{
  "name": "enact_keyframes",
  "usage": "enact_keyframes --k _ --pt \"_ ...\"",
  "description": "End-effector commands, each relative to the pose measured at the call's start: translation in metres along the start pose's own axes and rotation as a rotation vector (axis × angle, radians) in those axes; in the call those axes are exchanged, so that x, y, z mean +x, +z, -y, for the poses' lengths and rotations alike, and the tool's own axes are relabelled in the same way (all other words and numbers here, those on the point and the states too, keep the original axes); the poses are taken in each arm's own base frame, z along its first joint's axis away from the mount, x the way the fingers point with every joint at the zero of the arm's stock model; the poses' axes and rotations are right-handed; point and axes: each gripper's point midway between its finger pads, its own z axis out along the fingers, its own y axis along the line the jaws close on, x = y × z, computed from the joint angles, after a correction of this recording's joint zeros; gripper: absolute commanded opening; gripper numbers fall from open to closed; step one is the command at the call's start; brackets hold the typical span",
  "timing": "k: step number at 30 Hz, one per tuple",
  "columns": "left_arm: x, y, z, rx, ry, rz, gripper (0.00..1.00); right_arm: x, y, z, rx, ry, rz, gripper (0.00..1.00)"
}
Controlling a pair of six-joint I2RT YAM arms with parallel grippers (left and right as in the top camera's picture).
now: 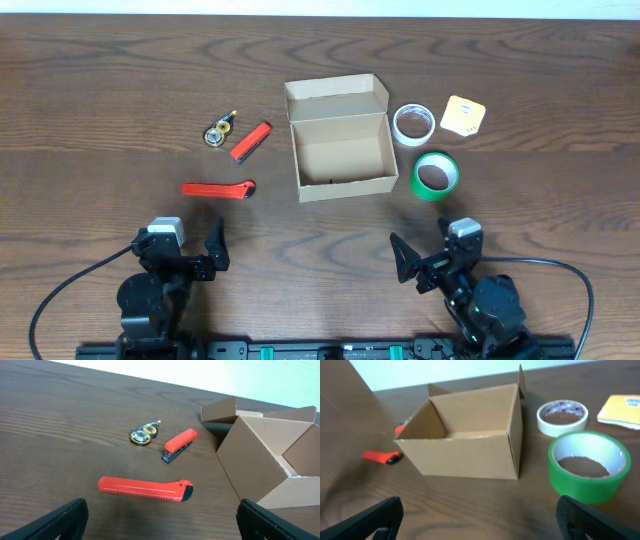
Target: Pack container
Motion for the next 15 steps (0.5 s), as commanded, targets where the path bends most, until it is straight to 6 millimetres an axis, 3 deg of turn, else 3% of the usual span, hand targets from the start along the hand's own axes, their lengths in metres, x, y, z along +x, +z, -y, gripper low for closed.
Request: enact_keyframes --k 1,4,10,15 --pt "0.011 0.002 0.001 0.014 -0.064 -0.027 0.95 0.014 0.005 0.005 0.024 -0.013 -0.060 0.99" --pt "0.011 0.000 0.002 0.012 -0.098 -0.045 0.95 0.015 0.006 0.011 0.066 -0.004 -0.081 0.99" --pt "-0.020 -0.012 -0.005 -0.057 -0.090 0.014 0.95 -0.022 0.000 0.027 0.189 0.016 -0.060 0.99" --pt "-0.022 -0.015 -0.006 -0.093 -0.034 -0.139 0.95 -0.042 -0.004 0.041 0.293 0.051 -0.162 0.99"
